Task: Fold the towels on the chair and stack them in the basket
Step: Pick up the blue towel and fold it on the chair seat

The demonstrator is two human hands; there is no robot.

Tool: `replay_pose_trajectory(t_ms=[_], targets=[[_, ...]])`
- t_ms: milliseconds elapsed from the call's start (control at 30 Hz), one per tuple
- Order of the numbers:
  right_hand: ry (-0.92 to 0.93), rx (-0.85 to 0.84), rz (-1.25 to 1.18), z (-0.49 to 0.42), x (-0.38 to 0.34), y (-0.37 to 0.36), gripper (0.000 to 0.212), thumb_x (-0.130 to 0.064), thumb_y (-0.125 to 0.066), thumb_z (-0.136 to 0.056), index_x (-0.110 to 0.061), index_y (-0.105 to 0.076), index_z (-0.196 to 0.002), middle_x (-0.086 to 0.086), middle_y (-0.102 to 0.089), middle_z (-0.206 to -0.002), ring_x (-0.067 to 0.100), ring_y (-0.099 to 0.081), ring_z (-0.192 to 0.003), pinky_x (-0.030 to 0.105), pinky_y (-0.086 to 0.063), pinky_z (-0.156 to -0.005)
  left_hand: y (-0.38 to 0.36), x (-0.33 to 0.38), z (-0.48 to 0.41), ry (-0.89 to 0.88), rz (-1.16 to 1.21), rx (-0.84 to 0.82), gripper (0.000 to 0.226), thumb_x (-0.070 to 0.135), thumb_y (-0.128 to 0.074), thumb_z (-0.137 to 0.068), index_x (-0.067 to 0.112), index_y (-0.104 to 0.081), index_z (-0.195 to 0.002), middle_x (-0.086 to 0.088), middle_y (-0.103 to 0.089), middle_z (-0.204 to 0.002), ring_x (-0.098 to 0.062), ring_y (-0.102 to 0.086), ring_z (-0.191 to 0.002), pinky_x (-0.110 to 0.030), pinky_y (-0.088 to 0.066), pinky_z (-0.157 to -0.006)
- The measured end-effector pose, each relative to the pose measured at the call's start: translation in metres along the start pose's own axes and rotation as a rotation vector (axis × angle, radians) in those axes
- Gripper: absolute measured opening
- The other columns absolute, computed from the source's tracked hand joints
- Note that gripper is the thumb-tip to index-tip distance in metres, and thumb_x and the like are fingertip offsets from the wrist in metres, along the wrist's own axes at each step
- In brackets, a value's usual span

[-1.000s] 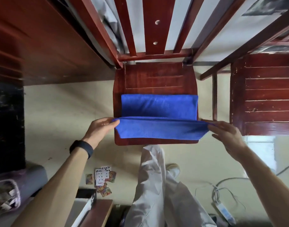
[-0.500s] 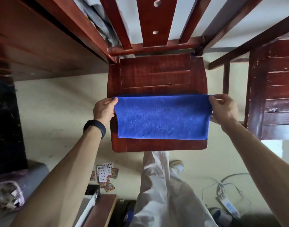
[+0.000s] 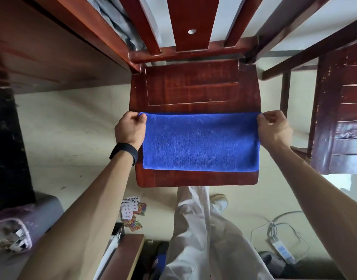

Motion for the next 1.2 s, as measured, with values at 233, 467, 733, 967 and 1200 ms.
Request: replay_pose_trajectory(t_ms=[233,467,733,967,1200], targets=[[0.363,0.271,0.171,0.058,-0.008,-0.009,0.042,-0.037,-0.057,-0.091,-0.02,-0.055,-0.129,0.007,-0.048,-0.14,0.03,-0.044,-0.125,0.044,-0.034,-0.104,-0.009,0.023,0.055,-0.517,-0.291,0.322,0.041,0.028,-0.061,-0.085,0.014,-0.058,-0.123,-0.011,-0.053,-0.132,-0.031,-0.052,-0.115,-0.04,-0.042,-0.093],[0.663,0.028,0.608,0.072,0.012,-0.064,0.065,-0.054,-0.042,-0.099,-0.031,-0.025,-0.157,0.001,-0.016,-0.167,0.022,-0.012,-0.154,0.06,-0.007,-0.119,-0.074,-0.022,0.075,-0.686,-0.628,-0.033,0.073,0.054,-0.046,-0.092,0.026,-0.025,-0.155,-0.011,-0.011,-0.164,-0.036,-0.008,-0.151,-0.058,-0.015,-0.118],[0.704,0.079,0.646,0.056,0.022,-0.062,0.075,-0.071,-0.038,-0.093,-0.034,-0.024,-0.157,-0.001,-0.016,-0.167,0.019,-0.01,-0.154,0.07,-0.007,-0.115,-0.074,-0.027,0.064,-0.678,-0.703,-0.001,0.078,0.067,-0.039,-0.09,0.034,-0.015,-0.156,-0.012,-0.002,-0.165,-0.036,0.0,-0.151,-0.061,-0.007,-0.117],[0.432,0.075,0.63,0.11,0.049,-0.043,0.083,-0.074,-0.045,-0.087,-0.027,-0.033,-0.154,0.006,-0.031,-0.16,0.031,-0.021,-0.15,0.07,-0.006,-0.115,-0.078,0.068,0.032,-0.987,-0.849,-0.149,0.075,0.048,-0.049,-0.085,0.036,-0.022,-0.154,-0.006,-0.004,-0.165,-0.03,-0.008,-0.151,-0.064,-0.01,-0.116],[0.272,-0.065,0.493,0.191,0.077,-0.056,0.08,-0.064,-0.054,-0.083,-0.02,-0.044,-0.148,0.006,-0.042,-0.147,0.032,-0.035,-0.14,0.061,-0.025,-0.112,-0.132,0.156,0.073,-1.204,-0.975,-0.186,0.081,0.022,-0.057,-0.082,0.04,-0.022,-0.153,-0.003,0.003,-0.166,-0.028,-0.007,-0.151,-0.062,-0.006,-0.117]])
Point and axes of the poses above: each hand's wrist, its own z-axis away from the middle knuckle, its own y-axis out of the back of the hand, x = y × z, the point moved 5 cm from there along -z, towards the middle knuckle
